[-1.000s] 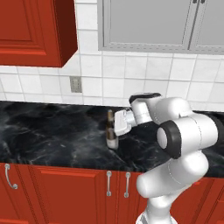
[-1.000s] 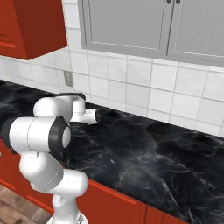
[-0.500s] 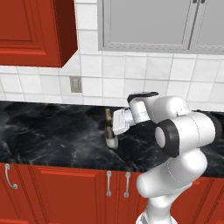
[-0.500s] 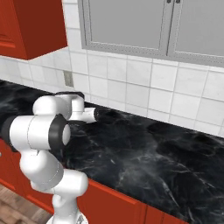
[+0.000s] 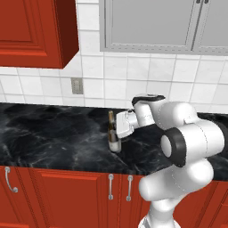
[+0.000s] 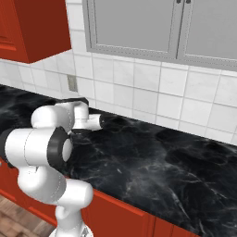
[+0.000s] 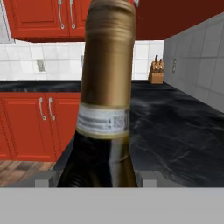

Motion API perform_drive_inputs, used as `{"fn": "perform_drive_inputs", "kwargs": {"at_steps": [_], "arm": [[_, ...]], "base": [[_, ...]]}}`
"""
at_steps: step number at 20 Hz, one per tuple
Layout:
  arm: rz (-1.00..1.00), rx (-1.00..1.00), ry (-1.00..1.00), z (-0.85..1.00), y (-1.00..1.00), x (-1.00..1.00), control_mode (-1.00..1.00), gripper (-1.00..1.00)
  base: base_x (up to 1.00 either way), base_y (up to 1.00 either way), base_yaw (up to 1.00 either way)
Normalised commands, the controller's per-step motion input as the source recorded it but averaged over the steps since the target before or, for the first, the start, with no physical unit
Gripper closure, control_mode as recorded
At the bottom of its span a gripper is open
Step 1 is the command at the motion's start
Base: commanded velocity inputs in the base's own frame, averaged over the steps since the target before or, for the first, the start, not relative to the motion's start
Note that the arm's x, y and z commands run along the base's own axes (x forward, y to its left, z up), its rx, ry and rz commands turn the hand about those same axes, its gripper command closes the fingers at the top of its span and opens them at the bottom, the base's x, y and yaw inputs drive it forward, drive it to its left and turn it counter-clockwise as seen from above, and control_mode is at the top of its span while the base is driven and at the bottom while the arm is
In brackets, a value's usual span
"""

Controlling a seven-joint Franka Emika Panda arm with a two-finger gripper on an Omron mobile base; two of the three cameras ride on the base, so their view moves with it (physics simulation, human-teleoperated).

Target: There is a wine glass and glass cup on the dining counter. Place the wine bottle next to the wine glass and the juice bottle next to the glass cup.

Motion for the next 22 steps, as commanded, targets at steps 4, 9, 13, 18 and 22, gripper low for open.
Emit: {"fn": "perform_drive_inputs", "kwargs": {"at_steps": [4, 9, 13, 18, 22], "arm": [[0.06, 0.00, 0.00, 0.21, -0.05, -0.28, -1.00, 1.00], [0.04, 0.02, 0.00, 0.23, -0.07, -0.26, -1.00, 1.00], [0.05, 0.07, 0.00, 0.23, -0.07, -0.24, -1.00, 1.00], [0.09, 0.05, -0.03, 0.20, -0.15, -0.26, -1.00, 1.00], [0.12, 0.00, -0.03, 0.17, -0.17, -0.27, -1.00, 1.00]], "base": [[0.00, 0.00, 0.00], [0.00, 0.00, 0.00], [0.00, 0.00, 0.00], [0.00, 0.00, 0.00], [0.00, 0.00, 0.00]]}}
